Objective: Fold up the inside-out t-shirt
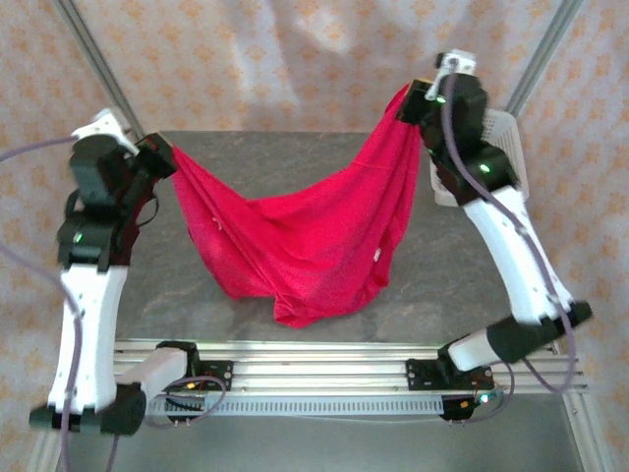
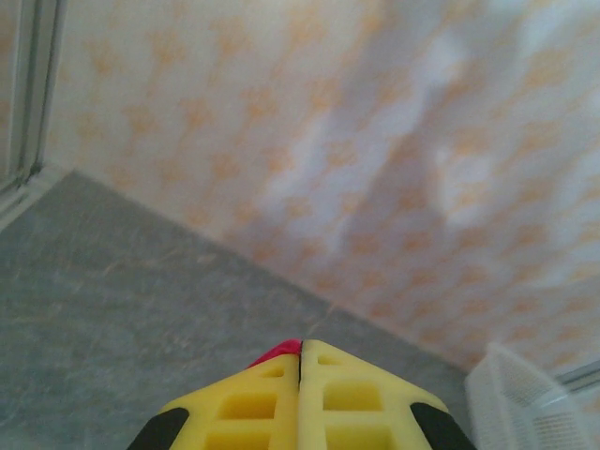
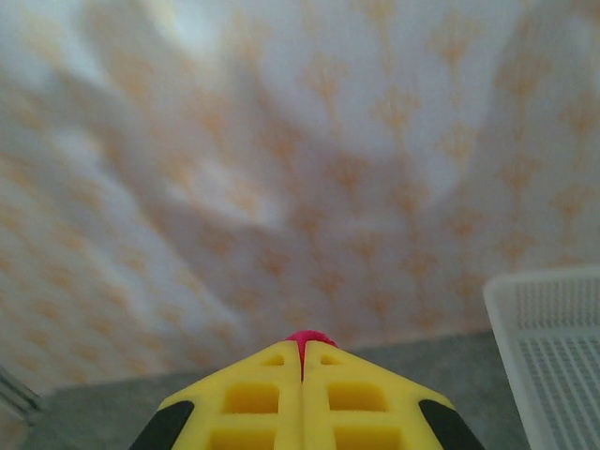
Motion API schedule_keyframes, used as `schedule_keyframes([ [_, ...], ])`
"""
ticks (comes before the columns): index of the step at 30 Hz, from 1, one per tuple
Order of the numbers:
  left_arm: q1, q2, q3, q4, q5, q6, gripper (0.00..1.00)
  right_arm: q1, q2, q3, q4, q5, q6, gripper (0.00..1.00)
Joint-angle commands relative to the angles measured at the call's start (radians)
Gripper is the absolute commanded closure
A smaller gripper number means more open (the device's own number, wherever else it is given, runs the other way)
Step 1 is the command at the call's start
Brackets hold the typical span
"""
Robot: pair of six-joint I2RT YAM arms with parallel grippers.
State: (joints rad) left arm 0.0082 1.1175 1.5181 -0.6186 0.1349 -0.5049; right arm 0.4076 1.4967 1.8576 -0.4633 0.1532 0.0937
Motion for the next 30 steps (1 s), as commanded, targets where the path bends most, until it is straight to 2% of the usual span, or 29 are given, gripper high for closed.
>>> schedule_keyframes([
  [1,-0.002,0.178,0.007,0.062,-0.029,0.042,1.00,-0.064,0.138,0.013,0.054,-0.026,0.031,1.00],
  [4,-0.002,0.373,0.111,0.044,0.002,0.046,1.00,-0.093,0.338,0.167,-0.018,-0.044,0.051,1.00],
  [5,-0.002,0.431,0.160,0.015,0.015,0.053,0.95,-0.096,0.402,0.236,-0.065,-0.044,0.054,1.00],
  [6,-0.002,0.491,0.220,-0.032,0.015,0.062,0.84,-0.098,0.475,0.331,-0.137,-0.043,0.062,0.96],
  [7,-0.002,0.533,0.263,-0.073,0.003,0.068,0.64,-0.098,0.541,0.430,-0.217,-0.056,0.066,0.77],
  [9,-0.002,0.564,0.282,-0.130,-0.038,0.072,0.47,-0.096,0.634,0.589,-0.362,-0.088,0.088,0.53],
  [10,-0.002,0.559,0.265,-0.154,-0.064,0.069,0.43,-0.093,0.662,0.646,-0.430,-0.097,0.106,0.48],
  [12,-0.002,0.517,0.172,-0.172,-0.092,0.055,0.42,-0.075,0.661,0.643,-0.501,-0.090,0.128,0.44],
  [14,-0.002,0.435,0.010,-0.137,-0.098,0.029,0.45,-0.041,0.605,0.530,-0.508,-0.079,0.144,0.42],
  [17,-0.006,0.291,-0.285,-0.015,-0.032,-0.039,0.53,0.023,0.447,0.193,-0.414,-0.108,0.180,0.42],
  [19,-0.017,0.222,-0.455,0.072,0.055,-0.095,0.57,0.066,0.325,-0.063,-0.312,-0.164,0.216,0.42],
  [24,-0.076,0.145,-0.681,0.169,0.120,-0.164,0.58,0.160,0.093,-0.553,-0.107,-0.349,0.310,0.44],
  [30,-0.093,0.178,-0.816,0.268,0.147,-0.201,0.60,0.326,-0.036,-0.867,0.025,-0.447,0.414,0.53],
])
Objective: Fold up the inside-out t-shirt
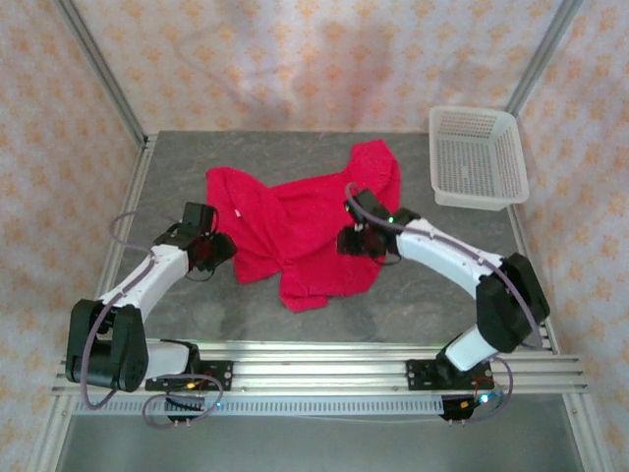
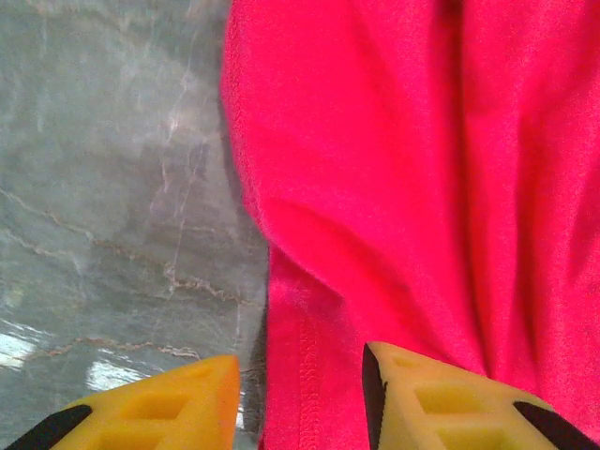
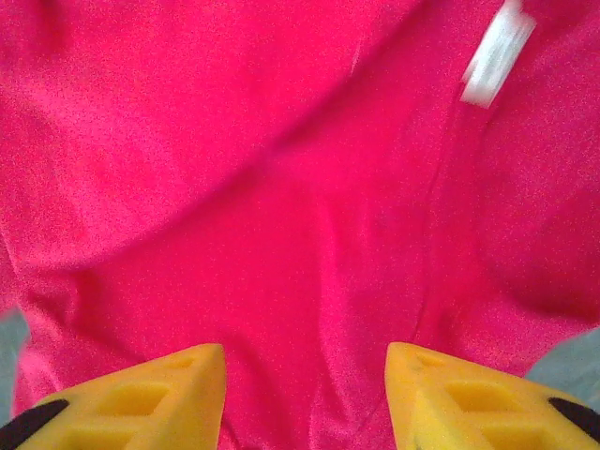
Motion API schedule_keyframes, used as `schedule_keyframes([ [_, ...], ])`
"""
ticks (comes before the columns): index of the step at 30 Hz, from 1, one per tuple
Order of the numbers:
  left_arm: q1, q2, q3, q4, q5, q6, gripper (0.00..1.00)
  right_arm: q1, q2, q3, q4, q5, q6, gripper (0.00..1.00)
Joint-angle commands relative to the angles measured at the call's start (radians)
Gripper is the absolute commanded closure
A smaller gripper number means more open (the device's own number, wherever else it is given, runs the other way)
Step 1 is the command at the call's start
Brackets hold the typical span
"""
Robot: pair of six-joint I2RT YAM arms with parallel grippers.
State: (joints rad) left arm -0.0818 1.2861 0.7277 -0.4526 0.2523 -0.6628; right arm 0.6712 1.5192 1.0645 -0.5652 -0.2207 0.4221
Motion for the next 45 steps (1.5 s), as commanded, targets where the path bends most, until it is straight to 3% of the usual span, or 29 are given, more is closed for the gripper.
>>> schedule_keyframes([
  [1,-0.003,0.021,-0.030,0.103,0.033,-0.044,0.61,0.090,-0.072,-0.109,0.151,-0.086,0.109,0.54],
  [9,-0.004,0.042,-0.040,0.124,0.004,-0.055,0.61,0.286,-0.057,-0.251,0.263,-0.092,0.237,0.50],
  [17,-0.004,0.121,0.015,0.125,-0.026,-0.041,0.61,0.299,0.027,-0.287,0.362,-0.113,0.292,0.48],
  [22,-0.004,0.158,0.027,0.127,-0.055,-0.038,0.66,0.302,0.087,-0.283,0.435,-0.143,0.335,0.49],
  [24,-0.003,0.159,0.029,0.125,-0.061,-0.038,0.69,0.303,0.099,-0.268,0.429,-0.119,0.345,0.55],
  [29,-0.004,0.148,0.072,0.065,-0.104,-0.012,0.87,0.299,0.057,-0.191,0.295,-0.011,0.314,0.94],
  [30,-0.003,0.143,0.090,0.039,-0.121,0.001,0.92,0.288,0.032,-0.163,0.245,0.018,0.294,1.00],
  [32,0.002,0.133,0.132,-0.022,-0.157,0.026,0.99,0.254,-0.030,-0.109,0.138,0.071,0.248,1.00],
  [37,0.023,0.064,0.235,-0.130,-0.214,0.072,1.00,0.050,-0.269,0.012,-0.070,0.214,0.109,1.00],
  [41,0.027,0.022,0.266,-0.147,-0.202,0.074,1.00,-0.147,-0.431,0.091,-0.131,0.216,0.037,1.00],
  [45,0.025,0.006,0.236,-0.112,-0.130,0.053,1.00,-0.244,-0.466,0.142,-0.167,0.213,-0.001,1.00],
])
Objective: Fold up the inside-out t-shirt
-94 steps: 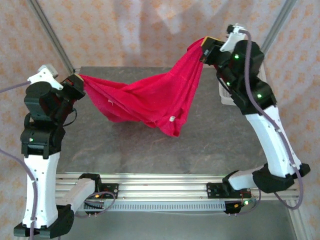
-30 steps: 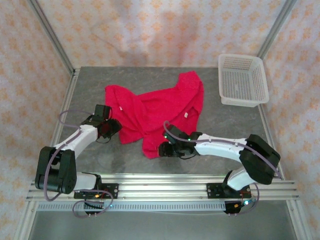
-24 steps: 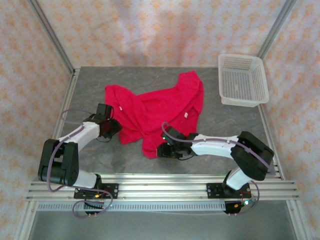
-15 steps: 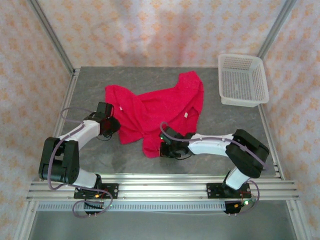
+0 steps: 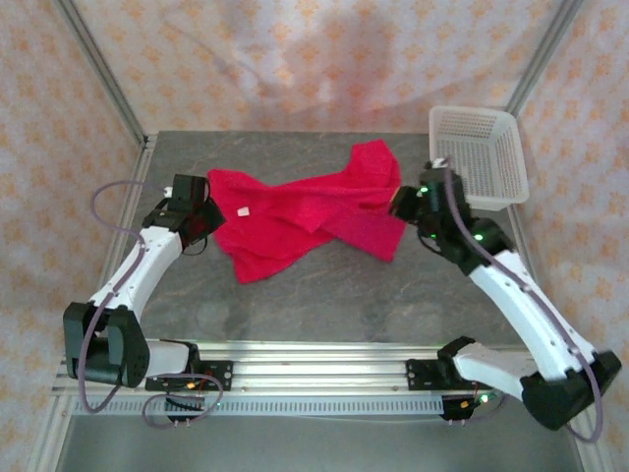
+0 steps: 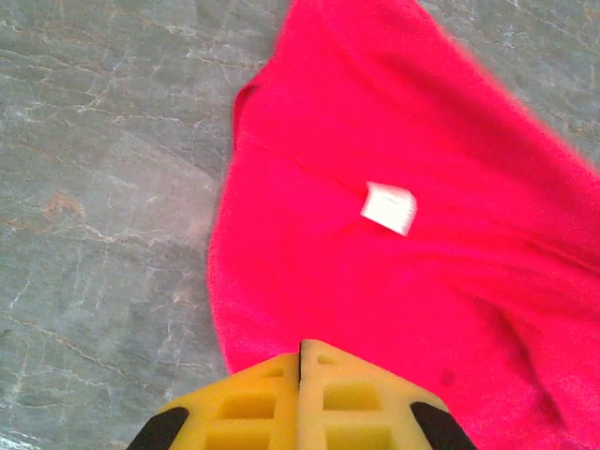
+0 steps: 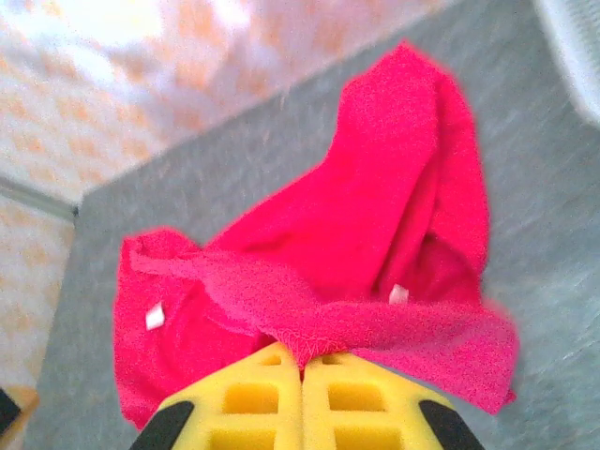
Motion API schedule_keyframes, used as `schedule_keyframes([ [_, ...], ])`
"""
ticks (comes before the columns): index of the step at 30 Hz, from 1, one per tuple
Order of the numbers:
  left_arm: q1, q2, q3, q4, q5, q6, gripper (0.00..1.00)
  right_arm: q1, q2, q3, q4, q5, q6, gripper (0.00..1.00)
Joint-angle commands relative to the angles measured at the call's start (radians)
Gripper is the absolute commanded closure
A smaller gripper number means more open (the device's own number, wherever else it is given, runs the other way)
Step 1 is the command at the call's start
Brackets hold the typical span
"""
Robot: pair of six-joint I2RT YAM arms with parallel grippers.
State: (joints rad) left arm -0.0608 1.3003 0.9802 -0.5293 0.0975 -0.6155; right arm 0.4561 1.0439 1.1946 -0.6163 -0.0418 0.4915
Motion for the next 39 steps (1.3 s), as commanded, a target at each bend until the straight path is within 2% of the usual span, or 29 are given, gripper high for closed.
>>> schedule_keyframes([
  [1,0.004,-0.011,-0.028,-0.023,0.046,0.000,0.96,-0.044,0.011,0.013,-0.115,0.034,-0.070,1.00],
  [4,-0.003,-0.019,-0.067,0.012,0.101,-0.010,0.82,-0.087,0.030,-0.002,-0.083,-0.005,-0.064,1.00],
  [7,-0.011,-0.012,-0.086,0.025,0.113,-0.008,0.73,-0.122,0.067,-0.013,-0.036,-0.036,-0.054,1.00],
  [12,-0.012,0.062,-0.060,0.039,0.131,0.010,0.53,-0.163,0.131,0.012,-0.013,-0.040,-0.063,1.00],
  [15,-0.011,0.147,0.012,0.040,0.119,0.037,0.53,-0.178,0.134,0.011,0.000,-0.052,-0.061,1.00],
  [23,-0.011,0.477,0.328,-0.021,0.045,0.121,0.67,-0.182,0.182,-0.006,0.034,-0.098,-0.056,1.00],
  [27,-0.010,0.585,0.457,-0.093,-0.002,0.149,0.69,-0.182,0.195,-0.007,0.042,-0.114,-0.062,1.00],
  [32,-0.008,0.603,0.471,-0.104,-0.033,0.145,0.67,-0.181,0.213,-0.004,0.047,-0.122,-0.071,1.00],
  [39,-0.008,0.688,0.472,-0.085,-0.042,0.133,0.68,-0.182,0.249,0.003,0.059,-0.148,-0.073,1.00],
])
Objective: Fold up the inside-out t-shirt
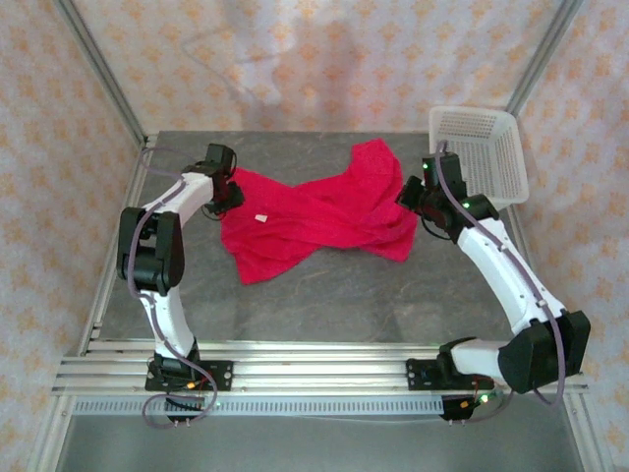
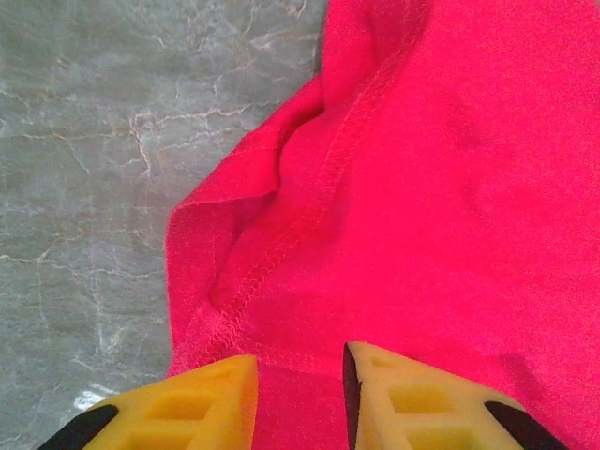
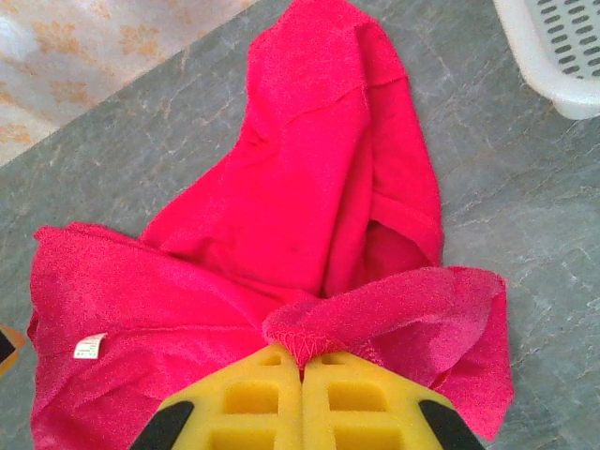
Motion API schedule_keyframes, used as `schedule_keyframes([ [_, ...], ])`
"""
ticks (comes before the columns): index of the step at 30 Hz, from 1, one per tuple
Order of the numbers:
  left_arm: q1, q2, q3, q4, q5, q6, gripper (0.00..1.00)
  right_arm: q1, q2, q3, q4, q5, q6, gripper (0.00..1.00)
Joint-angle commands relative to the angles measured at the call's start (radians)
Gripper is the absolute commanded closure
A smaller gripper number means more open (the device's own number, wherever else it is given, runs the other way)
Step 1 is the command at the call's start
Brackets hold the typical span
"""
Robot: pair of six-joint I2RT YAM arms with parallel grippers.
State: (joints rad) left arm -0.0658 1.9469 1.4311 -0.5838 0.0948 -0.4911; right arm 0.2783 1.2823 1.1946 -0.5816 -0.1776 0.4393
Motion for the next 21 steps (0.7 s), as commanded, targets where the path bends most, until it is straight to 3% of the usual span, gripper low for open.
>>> schedule_keyframes([
  [1,-0.003,0.051,0.023,-0.032,-0.045,0.009,0.68,-0.004,0.016,0.006,0.026,-0.014,-0.020,1.00],
  [6,0.002,0.082,0.022,-0.021,-0.055,0.009,0.68,-0.004,0.032,0.011,0.032,-0.022,-0.018,1.00],
  [10,0.006,0.077,0.020,-0.021,-0.059,0.002,0.83,-0.004,0.037,0.011,0.037,-0.029,-0.015,1.00],
  [13,0.008,0.061,0.023,-0.025,-0.068,0.003,1.00,-0.004,0.036,0.013,0.037,-0.032,-0.015,1.00],
  [21,0.011,-0.008,0.046,-0.076,-0.104,0.011,1.00,-0.004,0.010,0.039,0.009,0.003,-0.033,1.00],
])
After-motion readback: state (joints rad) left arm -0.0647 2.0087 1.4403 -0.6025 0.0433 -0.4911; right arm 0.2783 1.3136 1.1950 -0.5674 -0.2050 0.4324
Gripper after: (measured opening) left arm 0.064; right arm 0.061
